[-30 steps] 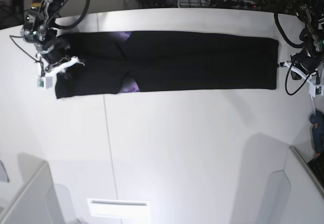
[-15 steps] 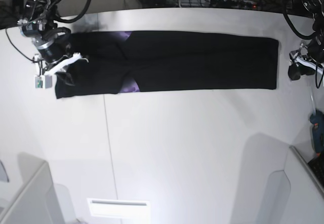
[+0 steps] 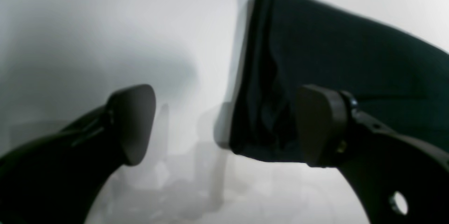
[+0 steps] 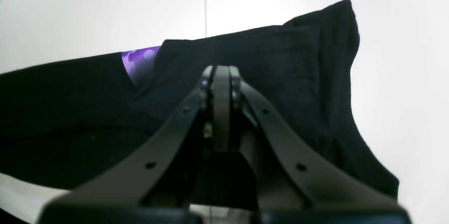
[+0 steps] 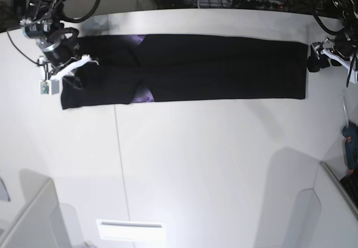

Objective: Fold the T-shirt properly

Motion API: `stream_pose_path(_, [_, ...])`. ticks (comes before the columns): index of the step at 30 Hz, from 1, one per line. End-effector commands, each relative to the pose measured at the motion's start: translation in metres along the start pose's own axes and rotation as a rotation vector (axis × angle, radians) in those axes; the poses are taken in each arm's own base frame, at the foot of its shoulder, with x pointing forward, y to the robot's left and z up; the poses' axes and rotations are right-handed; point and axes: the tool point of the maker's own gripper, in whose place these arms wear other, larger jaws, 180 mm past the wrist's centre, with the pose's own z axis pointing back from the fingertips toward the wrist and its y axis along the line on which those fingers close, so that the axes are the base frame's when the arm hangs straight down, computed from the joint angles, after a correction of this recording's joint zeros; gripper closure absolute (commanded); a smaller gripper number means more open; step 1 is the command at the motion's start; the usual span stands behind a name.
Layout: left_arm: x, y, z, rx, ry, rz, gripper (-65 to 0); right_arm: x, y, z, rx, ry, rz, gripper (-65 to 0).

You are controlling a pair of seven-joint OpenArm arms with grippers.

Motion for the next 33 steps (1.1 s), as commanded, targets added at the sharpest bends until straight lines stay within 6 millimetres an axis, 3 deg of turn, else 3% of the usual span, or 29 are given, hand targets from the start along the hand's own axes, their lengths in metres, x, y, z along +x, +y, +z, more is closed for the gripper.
stream_pose_path(1, [0.018,0.000,0.005,-0.005,-0.056,-0.020,-58.7,0.011,0.003,0.003,0.014,-0.042,0.013,0.0])
stream_pose_path(10, [-0.005,-0.013,-0.019,0.003,0.050,-0.112,-58.7,0.010,0.003,0.003,0.013,-0.039,0.012,0.0])
stream_pose_path(19, [-0.026,-0.027,-0.042,-0.049,0.110,-0.071,-58.6,0.009,0.003,0.003,0.013,-0.036,0.010,0.0])
stream_pose_path(24, [-0.031,-0.027,-0.045,-0.052,0.125,-0.064,-58.1,0.009,0.003,0.003,0.013,-0.036,0.010,0.0])
stream_pose_path(27, [-0.031,-0.027,-0.045,-0.052,0.126,-0.063,-49.9,0.009,0.003,0.003,0.013,-0.036,0.010,0.0])
stream_pose_path(33, [-0.033,-0.021,-0.051,-0.052,0.139,-0.034,-18.4,0.009,0.003,0.003,0.013,-0.036,0.010,0.0])
